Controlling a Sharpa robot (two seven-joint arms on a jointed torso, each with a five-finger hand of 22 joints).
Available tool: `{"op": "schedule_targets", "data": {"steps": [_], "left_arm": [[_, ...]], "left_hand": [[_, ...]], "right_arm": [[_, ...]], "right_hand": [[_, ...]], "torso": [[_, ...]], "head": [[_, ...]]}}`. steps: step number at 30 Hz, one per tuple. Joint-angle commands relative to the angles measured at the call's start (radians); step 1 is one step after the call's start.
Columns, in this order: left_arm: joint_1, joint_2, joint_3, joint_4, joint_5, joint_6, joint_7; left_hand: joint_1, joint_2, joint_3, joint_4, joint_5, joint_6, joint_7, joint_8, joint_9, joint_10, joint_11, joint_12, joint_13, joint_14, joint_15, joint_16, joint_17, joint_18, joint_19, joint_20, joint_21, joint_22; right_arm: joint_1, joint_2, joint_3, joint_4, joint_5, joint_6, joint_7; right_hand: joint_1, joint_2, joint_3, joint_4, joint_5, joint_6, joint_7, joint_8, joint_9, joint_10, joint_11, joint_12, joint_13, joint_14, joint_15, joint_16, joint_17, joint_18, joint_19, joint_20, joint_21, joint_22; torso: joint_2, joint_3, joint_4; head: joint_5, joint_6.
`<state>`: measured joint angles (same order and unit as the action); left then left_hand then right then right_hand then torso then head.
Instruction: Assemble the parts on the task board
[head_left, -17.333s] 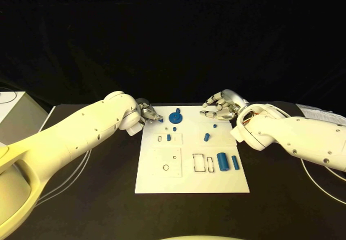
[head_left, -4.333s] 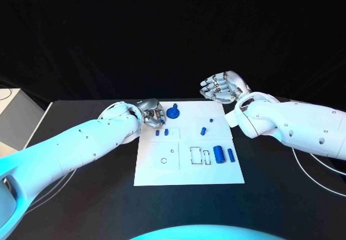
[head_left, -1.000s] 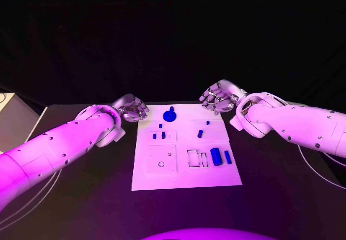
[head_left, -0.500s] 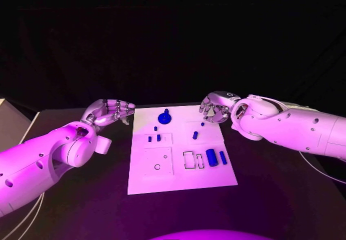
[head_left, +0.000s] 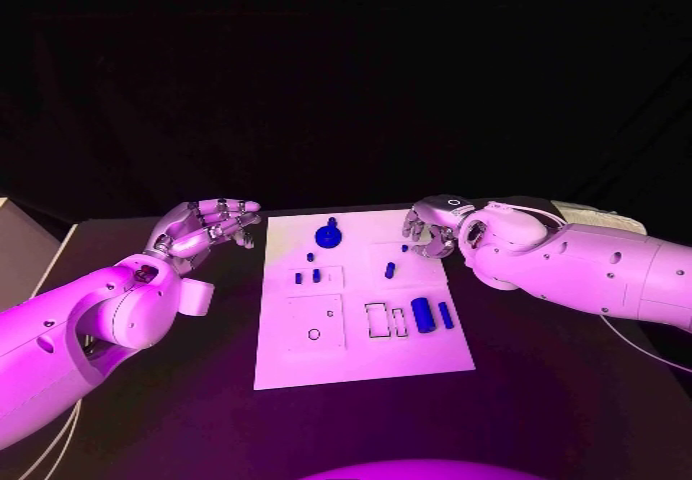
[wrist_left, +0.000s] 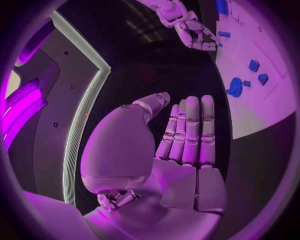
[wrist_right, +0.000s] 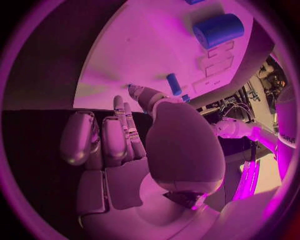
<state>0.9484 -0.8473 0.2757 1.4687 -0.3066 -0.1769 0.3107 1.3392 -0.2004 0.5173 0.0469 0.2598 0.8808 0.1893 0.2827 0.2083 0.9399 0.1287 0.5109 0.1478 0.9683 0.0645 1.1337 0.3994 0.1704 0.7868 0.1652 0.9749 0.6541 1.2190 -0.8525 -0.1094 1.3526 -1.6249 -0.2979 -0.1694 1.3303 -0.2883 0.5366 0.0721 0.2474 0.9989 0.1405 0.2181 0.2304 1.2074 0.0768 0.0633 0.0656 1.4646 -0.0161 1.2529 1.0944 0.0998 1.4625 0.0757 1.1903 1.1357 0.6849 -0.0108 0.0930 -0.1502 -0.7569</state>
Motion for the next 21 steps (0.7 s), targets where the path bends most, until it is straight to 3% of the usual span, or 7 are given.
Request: {"op": "schedule_targets", "data": {"steps": [1,21], "left_arm": [[-0.002,-0.002,0.002,0.008,0.043,0.01,0.038],[-0.005,-0.014,0.003,0.02,0.046,-0.01,0.03]], "left_hand": [[0.001,0.003,-0.005,0.0,0.002,-0.006,0.002,0.005,-0.002,-0.004,-0.001,0.005,-0.001,-0.008,-0.002,-0.006,-0.001,0.014,0.004,0.002,-0.004,-0.001],[0.009,0.01,-0.006,0.001,0.003,-0.003,0.003,0.008,-0.002,-0.003,-0.001,0.006,-0.002,-0.006,-0.003,-0.008,-0.003,0.014,0.011,0.001,-0.009,-0.006]], "right_arm": [[-0.006,0.009,-0.001,-0.01,-0.036,0.025,-0.012],[-0.021,0.065,-0.002,-0.057,-0.016,0.005,0.002]], "right_hand": [[-0.001,0.002,-0.001,-0.002,-0.003,-0.002,-0.002,-0.001,0.002,-0.009,0.0,0.0,0.001,0.035,0.004,0.009,0.002,-0.016,0.0,0.005,0.003,0.002],[0.018,0.027,0.05,0.007,0.003,0.045,-0.002,0.023,0.022,0.03,-0.005,0.006,0.007,0.029,0.002,0.033,0.003,-0.015,-0.008,0.006,0.018,0.021]], "torso": [[0.0,0.0004,0.0009],[0.002,0.0027,-0.0021]], "head": [[0.001,-0.002],[0.006,-0.009]]}}
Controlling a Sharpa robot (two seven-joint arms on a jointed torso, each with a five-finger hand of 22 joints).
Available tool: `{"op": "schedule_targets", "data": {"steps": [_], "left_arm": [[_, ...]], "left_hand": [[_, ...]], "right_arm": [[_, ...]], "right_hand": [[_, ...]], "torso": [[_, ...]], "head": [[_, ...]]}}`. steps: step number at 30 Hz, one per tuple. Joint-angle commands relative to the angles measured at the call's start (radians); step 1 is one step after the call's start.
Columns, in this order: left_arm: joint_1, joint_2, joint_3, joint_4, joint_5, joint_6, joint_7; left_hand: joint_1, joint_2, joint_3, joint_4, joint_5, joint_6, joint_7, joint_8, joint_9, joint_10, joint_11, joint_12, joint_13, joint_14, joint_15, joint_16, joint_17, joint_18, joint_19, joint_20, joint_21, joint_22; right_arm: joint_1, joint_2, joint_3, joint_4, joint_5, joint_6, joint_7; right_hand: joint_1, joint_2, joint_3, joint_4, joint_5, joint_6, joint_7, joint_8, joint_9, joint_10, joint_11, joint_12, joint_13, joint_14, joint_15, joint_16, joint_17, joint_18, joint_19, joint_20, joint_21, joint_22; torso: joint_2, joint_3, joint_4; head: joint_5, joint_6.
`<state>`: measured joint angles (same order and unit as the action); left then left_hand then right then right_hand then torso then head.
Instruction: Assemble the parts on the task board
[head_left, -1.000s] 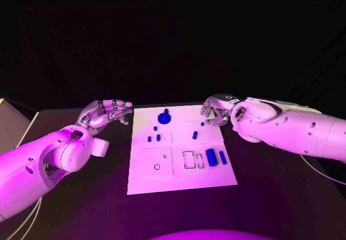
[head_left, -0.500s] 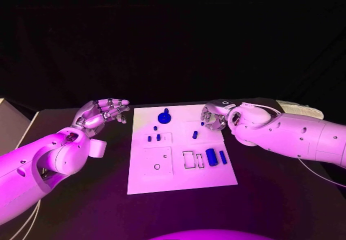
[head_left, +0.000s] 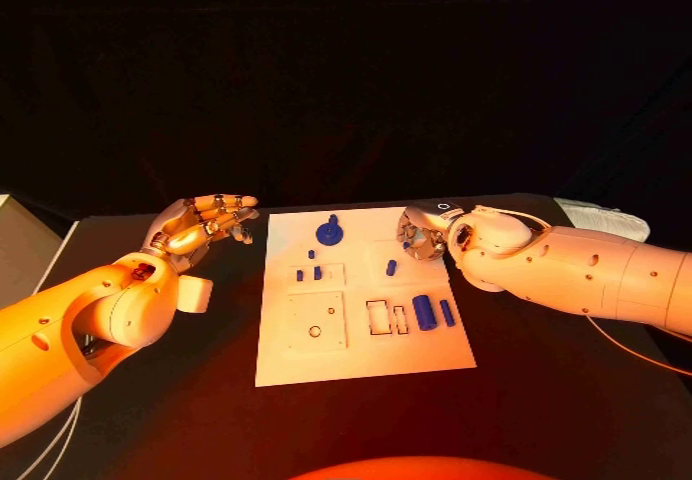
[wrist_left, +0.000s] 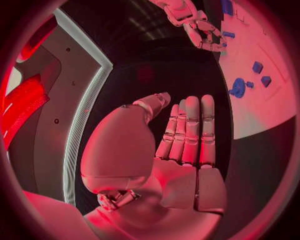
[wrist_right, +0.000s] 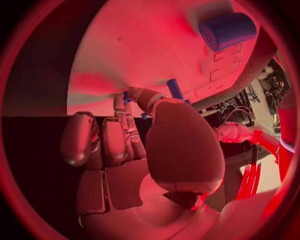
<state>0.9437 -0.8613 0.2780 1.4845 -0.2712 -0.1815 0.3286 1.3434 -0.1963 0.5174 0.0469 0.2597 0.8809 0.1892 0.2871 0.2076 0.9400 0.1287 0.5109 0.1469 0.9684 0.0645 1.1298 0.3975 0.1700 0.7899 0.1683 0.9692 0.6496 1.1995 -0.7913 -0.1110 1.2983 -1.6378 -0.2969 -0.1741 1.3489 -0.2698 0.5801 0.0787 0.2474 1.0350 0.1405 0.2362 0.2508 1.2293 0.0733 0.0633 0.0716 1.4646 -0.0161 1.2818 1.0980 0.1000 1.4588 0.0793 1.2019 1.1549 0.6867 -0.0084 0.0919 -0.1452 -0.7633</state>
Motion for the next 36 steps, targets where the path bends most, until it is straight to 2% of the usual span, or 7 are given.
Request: {"op": "schedule_targets", "data": {"steps": [1,4,6,12,18,24,36], "left_arm": [[0.0,-0.001,0.001,0.004,0.011,-0.006,0.011],[0.0,-0.002,0.001,0.005,0.011,-0.007,0.009],[0.0,-0.003,0.001,0.005,0.011,-0.008,0.007],[0.0,-0.004,0.001,0.006,0.008,-0.01,0.003],[0.0,-0.005,0.001,0.006,0.006,-0.012,0.001],[0.0,-0.005,0.001,0.005,0.004,-0.015,0.001],[0.0,-0.005,0.001,-0.003,0.004,-0.023,0.001]], "left_hand": [[0.004,0.005,-0.006,0.001,0.003,-0.003,0.003,0.004,-0.001,-0.003,-0.001,0.006,-0.001,-0.006,-0.003,-0.004,-0.001,0.015,0.008,-0.002,-0.003,-0.001],[0.004,0.005,-0.006,0.001,0.003,-0.003,0.003,0.004,-0.001,-0.003,-0.001,0.006,-0.001,-0.006,-0.003,-0.004,-0.001,0.015,0.008,-0.002,-0.003,-0.001],[0.004,0.005,-0.006,0.001,0.003,-0.003,0.003,0.004,-0.001,-0.003,-0.001,0.006,-0.001,-0.006,-0.003,-0.004,-0.001,0.015,0.008,-0.002,-0.003,-0.001],[0.007,0.007,-0.007,0.001,0.003,-0.002,0.003,0.005,-0.001,-0.003,-0.001,0.006,-0.001,-0.005,-0.003,-0.005,-0.002,0.015,0.011,-0.002,-0.005,-0.003],[0.007,0.007,-0.007,0.001,0.003,-0.002,0.003,0.005,-0.001,-0.003,-0.001,0.006,-0.001,-0.005,-0.003,-0.005,-0.002,0.015,0.011,-0.002,-0.005,-0.003],[0.01,0.009,-0.007,0.001,0.003,-0.001,0.003,0.006,-0.001,-0.003,-0.001,0.006,-0.002,-0.005,-0.003,-0.006,-0.002,0.015,0.013,-0.003,-0.006,-0.004],[0.012,0.01,-0.007,0.001,0.003,0.0,0.003,0.006,-0.001,-0.003,-0.001,0.006,-0.002,-0.004,-0.003,-0.007,-0.003,0.015,0.015,-0.003,-0.007,-0.005]], "right_arm": [[-0.002,0.006,-0.001,-0.004,-0.003,0.007,0.008],[-0.004,0.01,-0.001,-0.007,-0.002,0.015,0.009],[-0.005,0.012,-0.001,-0.008,-0.004,0.026,0.007],[-0.012,0.018,-0.002,-0.012,-0.03,0.057,-0.017],[-0.015,0.018,-0.002,-0.008,-0.058,0.044,-0.042],[-0.016,0.013,-0.002,0.005,-0.071,-0.026,-0.053],[-0.013,-0.025,0.006,0.07,-0.025,-0.246,-0.029]], "right_hand": [[0.0,0.011,0.009,0.001,0.003,0.013,-0.004,0.007,0.003,0.011,-0.002,0.006,0.002,0.029,0.001,0.006,-0.001,-0.015,-0.005,0.002,0.007,0.003],[0.003,0.021,0.017,0.001,-0.001,0.029,-0.008,0.016,0.01,0.021,-0.006,0.007,0.004,0.028,-0.002,0.008,-0.002,-0.015,-0.007,0.0,0.009,0.005],[0.014,0.038,0.033,-0.004,-0.042,0.044,-0.014,0.027,0.018,0.033,-0.011,0.008,0.007,0.027,-0.007,0.013,-0.002,-0.015,-0.007,-0.003,0.014,0.013],[0.025,0.057,0.042,-0.019,-0.057,0.065,-0.023,0.046,0.034,0.065,-0.022,0.015,0.018,0.028,-0.015,0.024,0.003,-0.019,-0.004,-0.01,0.034,0.037],[0.045,0.077,0.063,-0.044,-0.069,0.074,-0.026,0.059,0.047,0.09,-0.029,0.019,0.029,0.027,-0.021,0.028,0.002,-0.022,-0.002,-0.016,0.049,0.055],[0.048,0.081,0.075,-0.052,-0.076,0.072,-0.026,0.062,0.052,0.095,-0.03,0.018,0.033,0.027,-0.022,0.031,0.003,-0.024,0.0,-0.018,0.057,0.065],[0.047,0.079,0.081,-0.057,-0.079,0.074,-0.026,0.065,0.057,0.1,-0.031,0.018,0.036,0.028,-0.022,0.036,0.009,-0.027,0.005,-0.018,0.071,0.081]], "torso": [[0.0,0.0003,-0.0011],[0.0,0.0008,-0.0008],[0.0,0.0008,-0.0008],[-0.001,0.0005,-0.0009],[-0.001,0.001,-0.0019],[-0.002,0.0011,-0.0018],[-0.003,-0.0006,-0.0027]], "head": [[0.001,-0.002],[0.001,-0.005],[0.001,-0.006],[0.001,-0.011],[0.001,-0.013],[0.001,-0.014],[0.001,-0.007]]}}
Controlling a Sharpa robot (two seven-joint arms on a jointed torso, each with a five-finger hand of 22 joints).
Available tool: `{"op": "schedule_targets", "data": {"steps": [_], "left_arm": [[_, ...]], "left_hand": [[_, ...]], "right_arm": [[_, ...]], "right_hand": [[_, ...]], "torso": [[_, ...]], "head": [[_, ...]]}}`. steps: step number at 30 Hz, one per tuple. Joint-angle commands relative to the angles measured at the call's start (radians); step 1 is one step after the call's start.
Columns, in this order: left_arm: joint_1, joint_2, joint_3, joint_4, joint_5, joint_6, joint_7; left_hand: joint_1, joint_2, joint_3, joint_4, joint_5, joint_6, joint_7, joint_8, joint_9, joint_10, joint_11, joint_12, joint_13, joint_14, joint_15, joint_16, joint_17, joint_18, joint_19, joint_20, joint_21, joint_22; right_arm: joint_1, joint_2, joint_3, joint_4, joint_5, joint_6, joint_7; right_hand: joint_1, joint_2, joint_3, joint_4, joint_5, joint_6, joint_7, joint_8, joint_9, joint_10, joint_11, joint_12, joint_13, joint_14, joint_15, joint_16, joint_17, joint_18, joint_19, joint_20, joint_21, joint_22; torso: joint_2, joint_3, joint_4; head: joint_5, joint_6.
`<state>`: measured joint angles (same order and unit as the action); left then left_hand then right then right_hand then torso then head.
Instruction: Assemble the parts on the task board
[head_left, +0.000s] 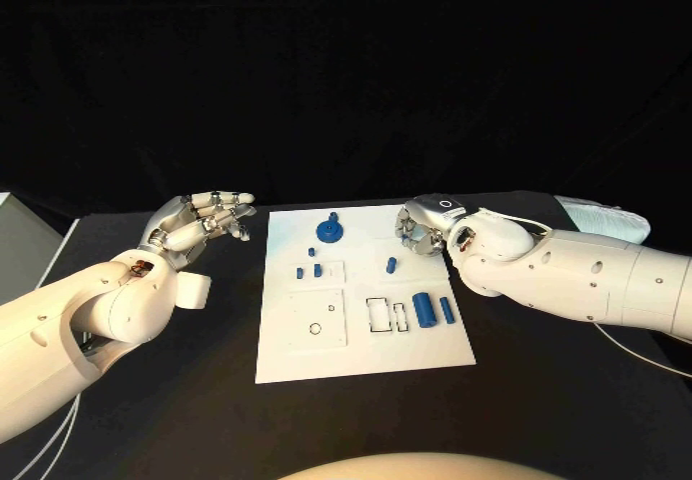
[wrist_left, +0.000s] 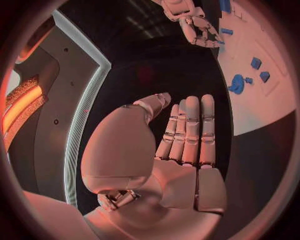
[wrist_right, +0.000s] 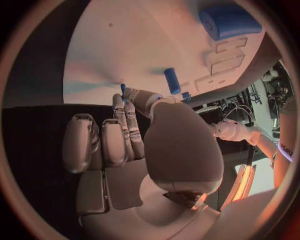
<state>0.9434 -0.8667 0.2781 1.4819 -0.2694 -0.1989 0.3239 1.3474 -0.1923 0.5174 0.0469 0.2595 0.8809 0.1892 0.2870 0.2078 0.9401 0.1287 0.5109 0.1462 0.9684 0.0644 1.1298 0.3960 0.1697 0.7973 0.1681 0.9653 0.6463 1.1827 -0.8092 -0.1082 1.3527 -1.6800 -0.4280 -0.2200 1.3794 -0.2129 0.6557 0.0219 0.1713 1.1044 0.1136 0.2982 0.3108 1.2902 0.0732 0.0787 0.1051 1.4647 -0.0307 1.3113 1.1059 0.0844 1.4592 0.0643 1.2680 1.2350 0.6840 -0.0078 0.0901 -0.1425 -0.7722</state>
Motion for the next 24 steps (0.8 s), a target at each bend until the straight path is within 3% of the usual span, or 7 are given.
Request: {"op": "schedule_targets", "data": {"steps": [1,9,14,21,24], "left_arm": [[0.0,0.0,0.001,-0.001,0.002,-0.006,0.006],[0.0,-0.001,0.001,-0.002,0.002,-0.01,0.007],[0.0,0.0,0.001,0.0,0.002,-0.011,0.008],[-0.005,0.003,0.001,0.009,0.004,-0.016,0.011],[-0.008,0.003,0.001,0.015,0.005,-0.02,0.012]], "left_hand": [[0.008,0.006,-0.007,0.001,0.003,0.0,0.003,0.006,-0.001,-0.003,-0.001,0.006,-0.001,-0.004,-0.003,-0.007,-0.001,0.015,0.008,-0.003,-0.003,-0.002],[0.01,0.006,-0.008,0.0,0.003,0.0,0.003,0.007,-0.001,-0.004,-0.001,0.006,-0.002,-0.003,-0.004,-0.007,-0.002,0.015,0.009,-0.003,-0.004,-0.002],[0.01,0.006,-0.008,0.0,0.003,0.0,0.003,0.007,-0.001,-0.004,-0.001,0.006,-0.002,-0.003,-0.004,-0.007,-0.002,0.015,0.009,-0.003,-0.004,-0.002],[0.011,0.006,-0.009,0.001,0.003,0.0,0.003,0.007,-0.001,-0.005,-0.001,0.005,-0.002,-0.003,-0.004,-0.008,-0.002,0.015,0.011,-0.003,-0.005,-0.003],[0.011,0.006,-0.009,0.001,0.003,0.0,0.003,0.007,-0.001,-0.005,-0.001,0.005,-0.002,-0.003,-0.004,-0.008,-0.002,0.015,0.011,-0.003,-0.005,-0.003]], "right_arm": [[0.005,-0.012,0.005,0.021,0.023,-0.125,0.02],[0.021,-0.061,0.017,0.095,0.075,-0.17,0.039],[0.023,-0.078,0.02,0.163,0.103,-0.171,0.053],[-0.006,-0.073,0.019,0.273,0.099,-0.158,0.063],[-0.027,-0.061,0.016,0.306,0.07,-0.149,0.06]], "right_hand": [[0.016,0.022,0.005,-0.001,-0.003,0.005,0.001,0.003,-0.003,0.039,-0.031,0.002,0.003,0.029,-0.008,0.008,0.003,-0.012,0.005,-0.003,0.007,0.003],[0.016,0.021,0.007,-0.002,-0.004,0.005,0.001,0.004,-0.002,0.04,-0.031,0.002,0.004,0.03,-0.008,0.013,0.01,-0.013,0.007,-0.003,0.013,0.01],[0.016,0.021,0.007,-0.003,-0.005,0.005,0.002,0.004,-0.001,0.041,-0.031,0.002,0.004,0.03,-0.008,0.014,0.012,-0.013,0.007,-0.003,0.013,0.01],[0.016,0.02,0.008,-0.003,-0.005,0.005,0.002,0.005,-0.001,0.041,-0.031,0.002,0.004,0.03,-0.008,0.013,0.011,-0.013,0.007,-0.004,0.013,0.01],[0.016,0.02,0.009,-0.004,-0.004,0.005,0.002,0.005,-0.001,0.041,-0.031,0.001,0.004,0.03,-0.008,0.014,0.011,-0.013,0.007,-0.004,0.014,0.011]], "torso": [[0.0,-0.0013,-0.0011],[0.0,-0.0017,-0.0015],[0.0,-0.0011,-0.0019],[-0.002,-0.0032,0.0],[-0.002,-0.004,0.001]], "head": [[-0.001,0.002],[0.002,0.005],[0.014,0.008],[0.032,0.009],[0.047,0.004]]}}
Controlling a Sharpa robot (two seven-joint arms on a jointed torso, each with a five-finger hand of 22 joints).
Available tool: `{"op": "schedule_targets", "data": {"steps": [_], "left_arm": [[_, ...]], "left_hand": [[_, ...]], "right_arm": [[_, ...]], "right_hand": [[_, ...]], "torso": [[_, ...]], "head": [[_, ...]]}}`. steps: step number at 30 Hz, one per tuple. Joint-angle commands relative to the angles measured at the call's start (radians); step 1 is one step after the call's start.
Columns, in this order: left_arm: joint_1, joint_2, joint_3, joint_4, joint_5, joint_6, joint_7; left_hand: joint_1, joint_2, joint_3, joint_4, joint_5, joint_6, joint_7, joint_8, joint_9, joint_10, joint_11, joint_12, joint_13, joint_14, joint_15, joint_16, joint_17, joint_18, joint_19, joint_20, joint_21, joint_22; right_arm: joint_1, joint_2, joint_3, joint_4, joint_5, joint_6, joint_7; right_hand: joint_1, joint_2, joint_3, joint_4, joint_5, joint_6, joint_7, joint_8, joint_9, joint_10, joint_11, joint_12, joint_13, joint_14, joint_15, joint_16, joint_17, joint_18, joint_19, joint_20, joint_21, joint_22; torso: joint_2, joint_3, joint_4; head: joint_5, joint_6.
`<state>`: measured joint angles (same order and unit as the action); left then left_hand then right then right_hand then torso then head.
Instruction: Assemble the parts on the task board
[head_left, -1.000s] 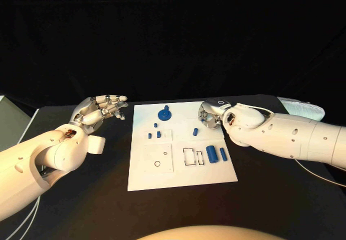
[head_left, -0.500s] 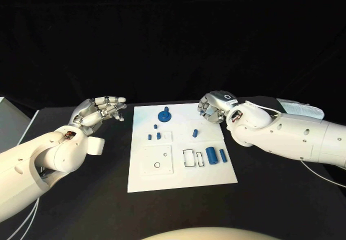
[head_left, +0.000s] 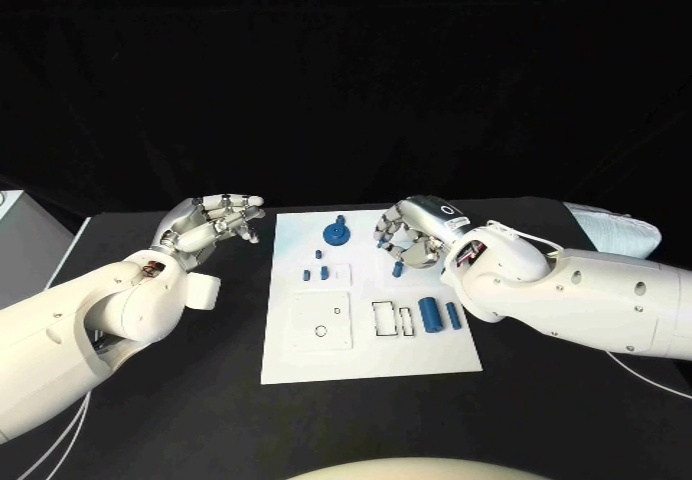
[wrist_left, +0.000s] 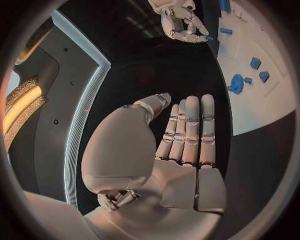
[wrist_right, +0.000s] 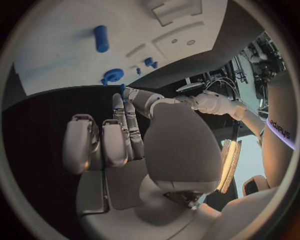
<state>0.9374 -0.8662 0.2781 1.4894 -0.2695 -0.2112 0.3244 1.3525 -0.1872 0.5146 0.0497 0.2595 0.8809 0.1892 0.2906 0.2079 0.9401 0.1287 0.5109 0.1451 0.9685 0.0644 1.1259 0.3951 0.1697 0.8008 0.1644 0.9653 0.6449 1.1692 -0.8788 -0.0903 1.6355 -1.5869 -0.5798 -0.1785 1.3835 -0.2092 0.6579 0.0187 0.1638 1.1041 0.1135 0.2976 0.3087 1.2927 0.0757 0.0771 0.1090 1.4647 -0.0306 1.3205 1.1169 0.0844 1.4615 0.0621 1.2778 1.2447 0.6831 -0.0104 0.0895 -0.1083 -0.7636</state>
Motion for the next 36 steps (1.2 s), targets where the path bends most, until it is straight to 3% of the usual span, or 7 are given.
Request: {"op": "schedule_targets", "data": {"steps": [1,4,11,14,26,36], "left_arm": [[-0.002,0.003,0.001,0.01,0.005,-0.008,0.012],[-0.004,0.002,0.001,0.018,0.006,-0.012,0.013],[-0.007,0.002,0.001,0.035,0.008,-0.018,0.014],[-0.007,0.002,0.001,0.041,0.009,-0.019,0.014],[-0.008,-0.002,0.001,0.046,0.01,-0.022,0.013],[-0.008,-0.004,0.001,0.047,0.01,-0.02,0.011]], "left_hand": [[0.006,0.001,-0.006,-0.002,0.003,0.0,0.003,0.004,-0.001,-0.005,-0.001,0.005,-0.001,-0.003,-0.004,-0.004,-0.001,0.015,0.007,0.0,-0.005,-0.002],[0.006,0.001,-0.006,-0.002,0.003,0.0,0.003,0.004,-0.001,-0.005,-0.001,0.005,-0.001,-0.002,-0.004,-0.004,-0.002,0.015,0.008,0.0,-0.005,-0.002],[0.006,0.001,-0.006,-0.002,0.003,0.0,0.003,0.004,-0.001,-0.005,-0.001,0.005,-0.001,-0.002,-0.004,-0.004,-0.002,0.015,0.008,0.0,-0.005,-0.002],[0.007,0.002,-0.007,-0.002,0.003,0.001,0.003,0.005,-0.001,-0.005,-0.001,0.005,-0.001,-0.002,-0.004,-0.005,-0.002,0.015,0.009,0.0,-0.006,-0.003],[0.007,0.002,-0.007,-0.002,0.003,0.001,0.003,0.005,-0.001,-0.005,-0.001,0.005,-0.001,-0.002,-0.004,-0.005,-0.002,0.015,0.009,0.0,-0.006,-0.003],[0.007,0.002,-0.008,-0.001,0.003,0.001,0.003,0.005,-0.001,-0.005,-0.001,0.006,-0.001,-0.001,-0.004,-0.005,-0.002,0.015,0.011,0.0,-0.007,-0.004]], "right_arm": [[-0.019,0.013,-0.003,0.03,-0.03,0.006,0.017],[-0.039,0.032,-0.009,0.043,-0.059,0.018,0.013],[-0.087,0.089,-0.021,0.03,-0.115,0.043,-0.006],[-0.104,0.111,-0.024,0.019,-0.136,0.059,-0.021],[-0.132,0.154,-0.029,-0.016,-0.208,0.069,-0.064],[-0.136,0.164,-0.03,-0.025,-0.222,0.071,-0.072]], "right_hand": [[0.012,0.017,0.007,-0.001,0.004,0.005,0.002,0.005,0.001,0.038,-0.033,0.003,0.0,0.03,-0.008,0.005,0.0,-0.013,0.005,-0.001,0.004,0.001],[0.012,0.017,0.007,-0.001,0.004,0.005,0.002,0.005,0.001,0.038,-0.033,0.003,0.0,0.03,-0.008,0.005,0.0,-0.013,0.005,-0.001,0.004,0.001],[0.012,0.017,0.008,-0.002,0.004,0.005,0.002,0.005,0.002,0.038,-0.033,0.002,0.001,0.03,-0.008,0.003,-0.003,-0.012,0.003,-0.001,-0.001,-0.004],[0.012,0.017,0.008,-0.002,0.004,0.005,0.002,0.005,0.002,0.038,-0.033,0.002,0.001,0.029,-0.008,0.002,-0.005,-0.012,0.003,-0.001,0.0,-0.003],[0.011,0.016,0.012,-0.004,0.008,0.004,0.003,0.005,0.004,0.038,-0.032,0.001,0.002,0.029,-0.007,0.003,-0.006,-0.013,0.004,-0.001,0.003,0.0],[0.011,0.016,0.012,-0.004,0.008,0.004,0.003,0.005,0.004,0.038,-0.032,0.001,0.002,0.029,-0.007,0.003,-0.006,-0.013,0.004,-0.001,0.003,0.0]], "torso": [[-0.002,-0.0017,0.0019],[-0.003,-0.0038,0.0022],[-0.001,-0.0039,0.0011],[-0.001,-0.0033,0.0033],[0.0,-0.0007,0.0007],[0.0,-0.0013,0.0008]], "head": [[0.017,-0.007],[0.027,-0.013],[0.042,-0.021],[0.049,-0.027],[0.074,-0.043],[0.08,-0.051]]}}
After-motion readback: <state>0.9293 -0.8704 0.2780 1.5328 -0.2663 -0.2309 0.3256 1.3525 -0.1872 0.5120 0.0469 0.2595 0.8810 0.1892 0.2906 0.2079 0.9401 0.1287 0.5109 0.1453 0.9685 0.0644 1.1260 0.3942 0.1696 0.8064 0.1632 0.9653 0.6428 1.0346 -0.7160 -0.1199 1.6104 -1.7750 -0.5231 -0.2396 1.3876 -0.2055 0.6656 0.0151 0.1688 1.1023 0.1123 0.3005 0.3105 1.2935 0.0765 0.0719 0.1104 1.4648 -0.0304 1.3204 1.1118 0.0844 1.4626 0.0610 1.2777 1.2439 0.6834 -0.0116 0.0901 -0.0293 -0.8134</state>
